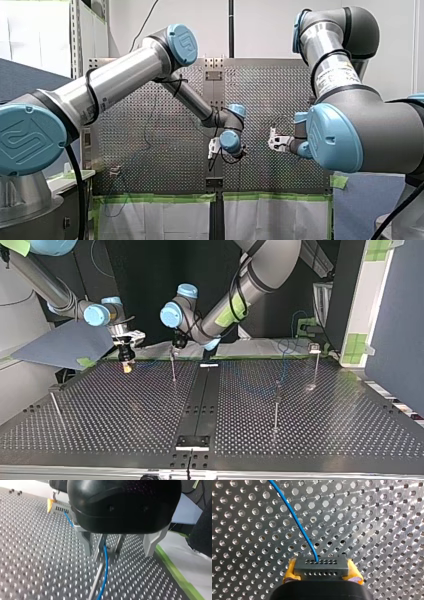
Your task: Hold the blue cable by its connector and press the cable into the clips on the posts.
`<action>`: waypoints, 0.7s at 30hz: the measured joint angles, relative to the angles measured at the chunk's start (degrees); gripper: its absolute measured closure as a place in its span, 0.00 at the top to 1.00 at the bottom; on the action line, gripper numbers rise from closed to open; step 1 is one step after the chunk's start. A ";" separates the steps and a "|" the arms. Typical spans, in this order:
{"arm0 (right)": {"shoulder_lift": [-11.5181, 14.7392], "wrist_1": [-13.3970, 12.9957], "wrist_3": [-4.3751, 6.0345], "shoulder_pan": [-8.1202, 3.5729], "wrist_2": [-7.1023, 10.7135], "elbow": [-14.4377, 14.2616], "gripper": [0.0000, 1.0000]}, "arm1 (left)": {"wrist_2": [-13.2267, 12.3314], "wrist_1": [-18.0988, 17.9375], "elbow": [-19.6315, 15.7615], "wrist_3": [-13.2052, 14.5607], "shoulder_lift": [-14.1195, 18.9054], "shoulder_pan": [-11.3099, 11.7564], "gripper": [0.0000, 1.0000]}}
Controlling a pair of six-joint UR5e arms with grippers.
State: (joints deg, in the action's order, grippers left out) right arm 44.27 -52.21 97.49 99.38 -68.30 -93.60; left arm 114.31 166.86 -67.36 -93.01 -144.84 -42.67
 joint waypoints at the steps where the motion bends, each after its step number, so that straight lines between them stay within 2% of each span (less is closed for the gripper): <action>1: 0.00 -0.01 0.00 0.00 0.00 -0.01 0.00 | 0.14 0.01 0.00 -0.02 0.02 -0.46 1.00; 10: 0.00 0.04 0.00 -0.01 0.03 0.00 0.00 | 1.67 0.05 -0.02 -0.33 0.05 -2.40 1.00; 21: 0.00 0.15 0.00 -0.01 0.43 0.05 0.00 | 1.92 0.06 -0.03 -1.31 0.05 -3.48 1.00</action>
State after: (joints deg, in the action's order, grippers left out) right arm 44.26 -52.06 97.48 99.37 -67.87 -93.55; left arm 116.22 166.92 -67.39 -94.31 -144.79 -46.15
